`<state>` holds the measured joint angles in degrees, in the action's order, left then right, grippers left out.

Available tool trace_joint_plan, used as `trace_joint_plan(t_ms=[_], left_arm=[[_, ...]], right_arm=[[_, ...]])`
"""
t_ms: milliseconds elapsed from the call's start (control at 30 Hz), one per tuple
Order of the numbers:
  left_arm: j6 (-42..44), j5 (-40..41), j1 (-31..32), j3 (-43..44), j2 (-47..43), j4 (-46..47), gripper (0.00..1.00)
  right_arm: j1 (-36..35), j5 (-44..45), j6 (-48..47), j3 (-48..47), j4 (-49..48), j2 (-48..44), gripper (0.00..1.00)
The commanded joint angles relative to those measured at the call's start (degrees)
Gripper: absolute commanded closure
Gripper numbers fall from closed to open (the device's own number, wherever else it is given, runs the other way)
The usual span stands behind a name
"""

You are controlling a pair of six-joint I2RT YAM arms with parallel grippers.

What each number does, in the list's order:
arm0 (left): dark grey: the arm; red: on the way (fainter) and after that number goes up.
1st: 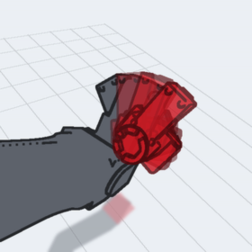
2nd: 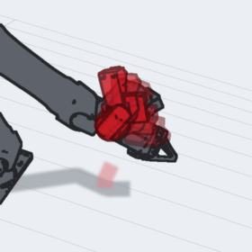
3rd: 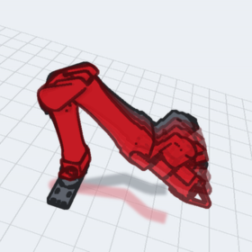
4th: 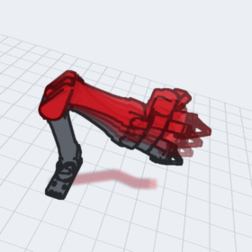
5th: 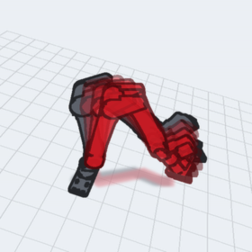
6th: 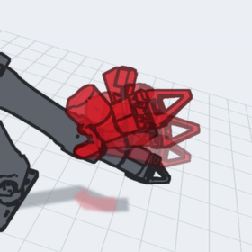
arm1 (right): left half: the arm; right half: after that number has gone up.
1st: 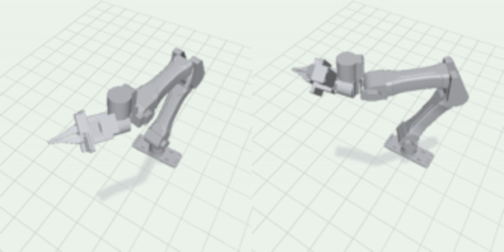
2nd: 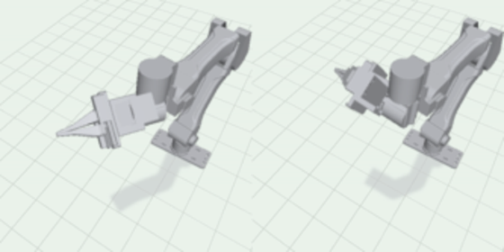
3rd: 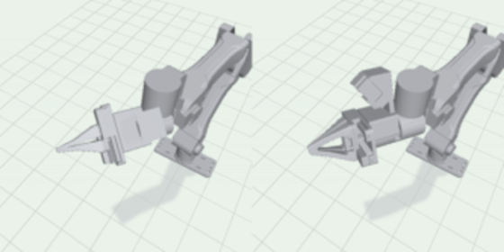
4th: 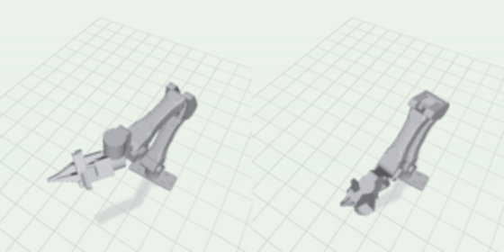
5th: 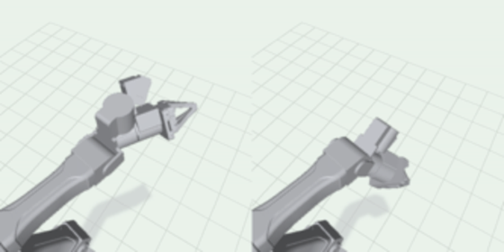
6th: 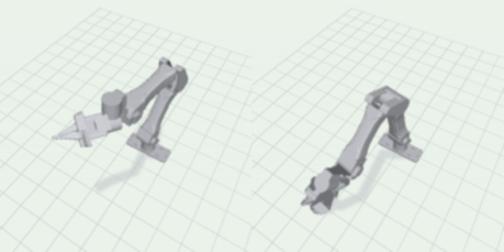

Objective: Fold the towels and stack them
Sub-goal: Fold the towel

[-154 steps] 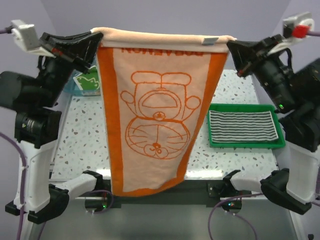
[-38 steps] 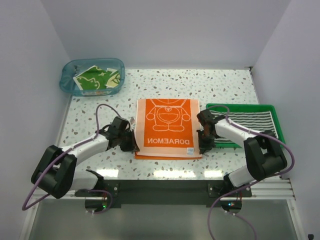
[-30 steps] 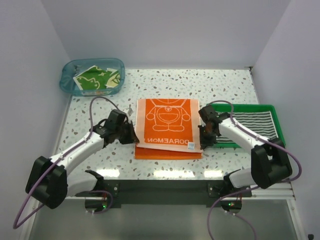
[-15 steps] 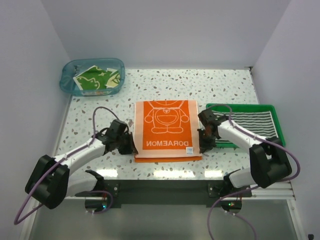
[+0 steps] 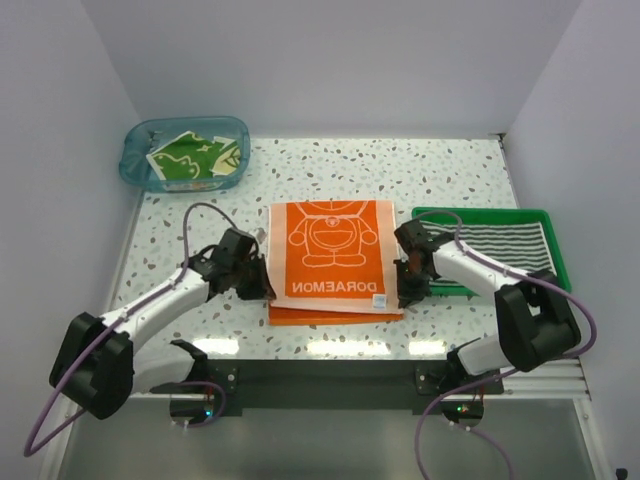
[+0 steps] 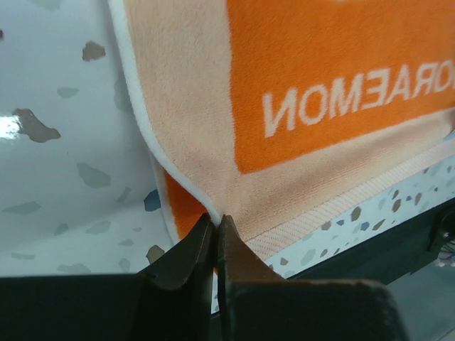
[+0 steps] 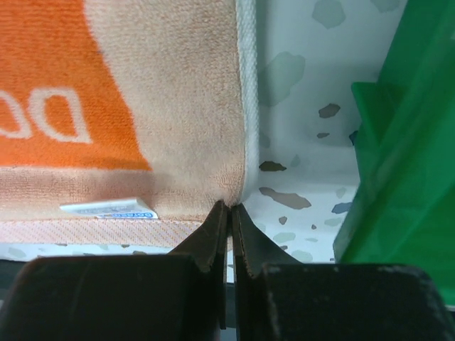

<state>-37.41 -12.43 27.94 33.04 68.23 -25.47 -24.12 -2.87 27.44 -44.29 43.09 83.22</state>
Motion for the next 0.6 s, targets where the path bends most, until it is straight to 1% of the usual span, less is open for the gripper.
trace_joint_plan(t_ms=[0,33,67,133,167,200,300,367,567], left_arm=[[1.90,6.27,0.18,10.00,-5.54,-11.33,1.00],[1.29,7.49,0.70,11.16,-6.69,-14.31,1.00],[0.85,7.68,1.58,11.61,-7.92,-15.04,1.00],[-0.64,5.59,2.02,9.08,-10.30,-14.61,1.00],[-1.17,5.05,2.55,7.24,-10.57,-13.91,1.00],[-1.52,4.43,2.73,3.39,-10.40,-13.20,1.00],[-2.93,2.41,3.43,-2.95,-9.87,-8.73,1.00],[-2.85,1.70,3.61,-5.43,-8.56,-5.56,1.00],[-1.62,3.81,3.87,-6.93,-1.62,-0.72,1.00]], right_arm=[[0.39,6.83,-1.60,-2.81,5.85,-3.67,0.99],[0.39,6.74,-1.69,-2.99,6.21,-4.29,0.99],[0.39,6.57,-1.86,-3.25,6.65,-5.16,0.99],[0.39,6.56,-1.95,-3.17,7.44,-5.52,0.99],[0.39,6.13,-1.95,-2.99,7.45,-5.79,0.99],[0.48,6.04,-2.13,-2.91,7.45,-5.88,0.99],[0.30,5.95,-2.13,-2.46,7.27,-5.44,0.99],[0.39,5.95,-2.22,-2.29,6.92,-5.17,0.99],[0.30,5.51,-2.57,-1.67,6.13,-3.77,0.99]])
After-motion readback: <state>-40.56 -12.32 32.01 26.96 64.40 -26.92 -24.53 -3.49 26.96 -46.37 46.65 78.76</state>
